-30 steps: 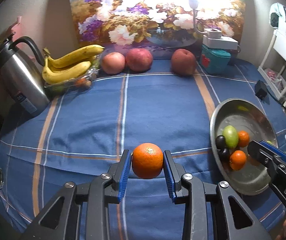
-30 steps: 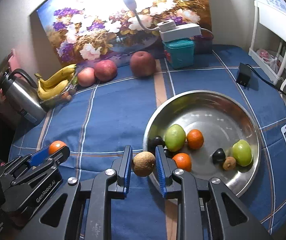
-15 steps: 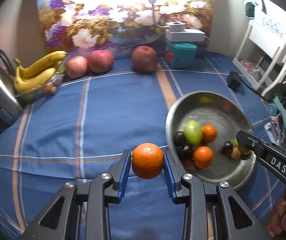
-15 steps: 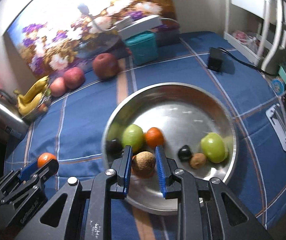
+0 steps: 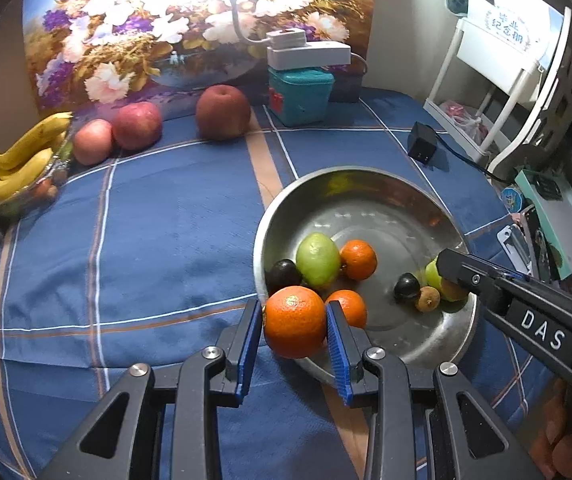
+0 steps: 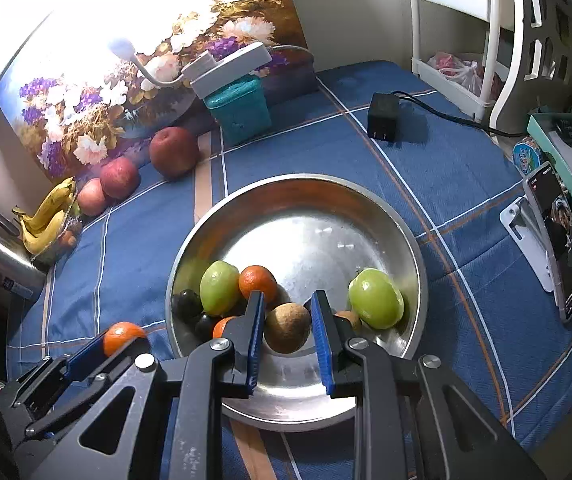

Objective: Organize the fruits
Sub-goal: 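Carry the held orange and kiwi over the steel plate, then open the right gripper to drop the kiwi while the left gripper releases the orange, then withdraw both open grippers away from the steel plate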

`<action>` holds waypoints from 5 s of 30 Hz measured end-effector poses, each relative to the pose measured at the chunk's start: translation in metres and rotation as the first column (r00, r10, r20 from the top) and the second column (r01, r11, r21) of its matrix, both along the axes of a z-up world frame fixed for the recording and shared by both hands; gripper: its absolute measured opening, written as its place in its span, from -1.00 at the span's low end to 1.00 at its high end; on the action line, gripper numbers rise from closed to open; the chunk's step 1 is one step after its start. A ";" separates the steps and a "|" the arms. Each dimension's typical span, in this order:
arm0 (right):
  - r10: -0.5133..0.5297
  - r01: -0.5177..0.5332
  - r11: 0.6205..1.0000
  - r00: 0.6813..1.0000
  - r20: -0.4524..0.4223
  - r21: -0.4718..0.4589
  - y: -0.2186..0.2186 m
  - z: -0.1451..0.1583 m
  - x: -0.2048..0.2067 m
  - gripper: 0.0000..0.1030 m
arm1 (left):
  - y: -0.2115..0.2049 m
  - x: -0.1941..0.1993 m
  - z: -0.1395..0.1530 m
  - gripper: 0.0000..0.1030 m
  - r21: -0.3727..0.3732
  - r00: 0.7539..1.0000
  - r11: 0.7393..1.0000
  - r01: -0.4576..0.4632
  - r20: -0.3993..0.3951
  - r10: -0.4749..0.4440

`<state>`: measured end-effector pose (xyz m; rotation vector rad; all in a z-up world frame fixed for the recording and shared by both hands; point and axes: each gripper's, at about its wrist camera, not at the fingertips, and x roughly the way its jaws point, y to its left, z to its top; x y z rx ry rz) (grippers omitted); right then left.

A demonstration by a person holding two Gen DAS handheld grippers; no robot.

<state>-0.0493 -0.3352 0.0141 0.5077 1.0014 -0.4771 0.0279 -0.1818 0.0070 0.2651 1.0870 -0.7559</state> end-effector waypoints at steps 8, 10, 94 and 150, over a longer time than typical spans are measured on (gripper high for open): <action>0.012 -0.012 1.000 1.000 -0.009 0.008 0.003 -0.003 0.004 -0.52 | -0.006 0.003 -0.010 -0.32 -0.004 1.000 1.000 0.003 -0.018 -0.003; 0.013 -0.013 1.000 1.000 -0.007 0.009 0.003 -0.003 0.004 -0.52 | -0.006 0.003 -0.010 -0.32 -0.003 1.000 1.000 0.003 -0.016 -0.003; 0.097 -0.090 0.995 0.986 -0.138 0.050 0.017 -0.035 0.031 -0.37 | 0.052 0.054 -0.035 0.26 0.232 0.933 0.903 -0.361 0.092 0.349; 0.114 -0.123 0.991 0.983 -0.142 -0.055 0.028 -0.036 0.034 0.77 | 0.074 0.055 -0.040 1.00 0.202 0.920 0.898 -0.391 0.106 0.377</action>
